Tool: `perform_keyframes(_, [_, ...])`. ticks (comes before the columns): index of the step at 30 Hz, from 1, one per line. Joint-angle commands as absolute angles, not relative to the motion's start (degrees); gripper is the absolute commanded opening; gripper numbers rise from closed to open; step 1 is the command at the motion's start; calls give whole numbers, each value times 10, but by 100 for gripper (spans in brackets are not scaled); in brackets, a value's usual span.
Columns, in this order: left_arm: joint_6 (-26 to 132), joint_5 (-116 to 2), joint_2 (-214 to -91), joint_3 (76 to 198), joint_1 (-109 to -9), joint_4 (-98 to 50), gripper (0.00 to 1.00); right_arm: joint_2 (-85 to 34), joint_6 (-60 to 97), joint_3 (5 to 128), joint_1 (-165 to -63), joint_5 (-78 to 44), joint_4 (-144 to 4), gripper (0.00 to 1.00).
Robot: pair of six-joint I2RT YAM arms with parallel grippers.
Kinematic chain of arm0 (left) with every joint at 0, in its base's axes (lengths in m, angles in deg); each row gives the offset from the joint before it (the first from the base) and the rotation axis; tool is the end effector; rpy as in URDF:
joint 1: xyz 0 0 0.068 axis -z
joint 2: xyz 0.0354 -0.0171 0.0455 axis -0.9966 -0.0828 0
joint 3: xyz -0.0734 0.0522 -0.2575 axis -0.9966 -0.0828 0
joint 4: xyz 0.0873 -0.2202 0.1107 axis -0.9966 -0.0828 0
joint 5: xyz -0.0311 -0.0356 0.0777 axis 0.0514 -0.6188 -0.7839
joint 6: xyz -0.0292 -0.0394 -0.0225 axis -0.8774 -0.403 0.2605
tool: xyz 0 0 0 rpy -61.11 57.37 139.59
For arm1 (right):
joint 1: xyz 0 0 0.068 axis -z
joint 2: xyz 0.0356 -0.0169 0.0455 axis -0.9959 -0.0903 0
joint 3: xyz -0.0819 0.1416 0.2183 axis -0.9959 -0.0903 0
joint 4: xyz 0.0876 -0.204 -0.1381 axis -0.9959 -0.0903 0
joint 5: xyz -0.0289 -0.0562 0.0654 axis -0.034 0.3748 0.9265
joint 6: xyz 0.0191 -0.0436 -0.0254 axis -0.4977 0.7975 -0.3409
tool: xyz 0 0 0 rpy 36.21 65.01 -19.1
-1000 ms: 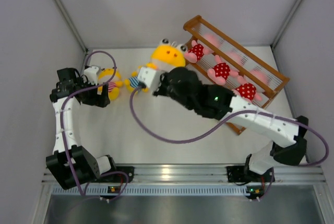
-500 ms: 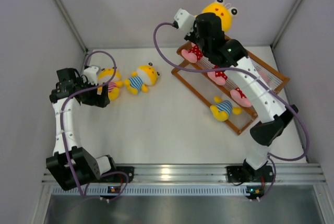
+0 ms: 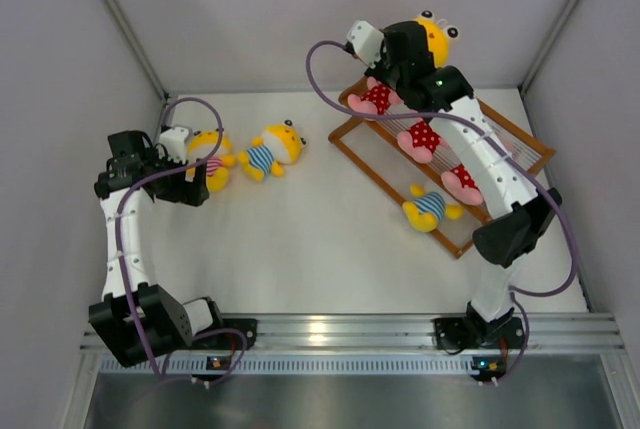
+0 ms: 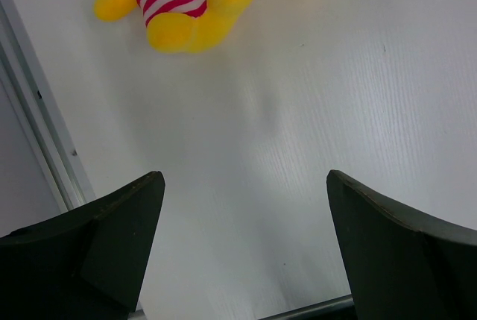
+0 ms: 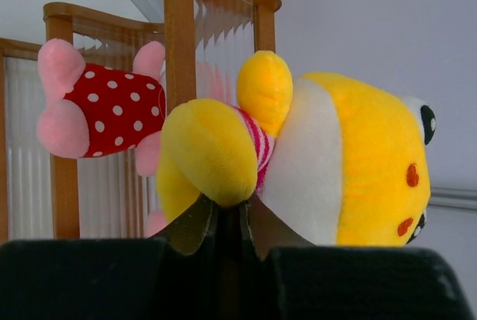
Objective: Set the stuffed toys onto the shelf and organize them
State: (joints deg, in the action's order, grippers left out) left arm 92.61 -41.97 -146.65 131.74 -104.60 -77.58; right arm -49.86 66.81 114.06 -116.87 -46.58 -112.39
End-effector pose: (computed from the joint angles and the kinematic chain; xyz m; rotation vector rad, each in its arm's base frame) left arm 0.2284 0.0651 0.3227 0.3338 2.3925 -0.1432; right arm 0.3491 0.2033 0.4505 -1.0156 1.7526 -0.4858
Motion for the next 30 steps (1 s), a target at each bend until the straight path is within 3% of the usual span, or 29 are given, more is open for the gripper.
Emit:
perform_keyframes(1, [936, -410, -1458, 1325, -1049, -766, 96, -499, 658, 1168, -1156, -428, -1116, 7])
perform_keyframes(8, [937, -411, -1459, 1323, -1048, -765, 96, -510, 652, 1163, -1137, -416, -1111, 20])
perform_keyframes(11, [937, -412, -1460, 1320, -1049, -766, 96, -511, 649, 1159, -1133, -415, -1109, 34])
perform_keyframes(12, [938, -411, -1460, 1320, -1048, -766, 96, -510, 646, 1159, -1133, -413, -1111, 44])
perform_keyframes(18, [941, -409, -1461, 1317, -1049, -766, 96, -492, 635, 1156, -1135, -402, -1112, 66])
perform_keyframes(30, [956, -446, -1480, 1320, -1049, -765, 96, -451, 657, 1150, -1168, -427, -1094, 89])
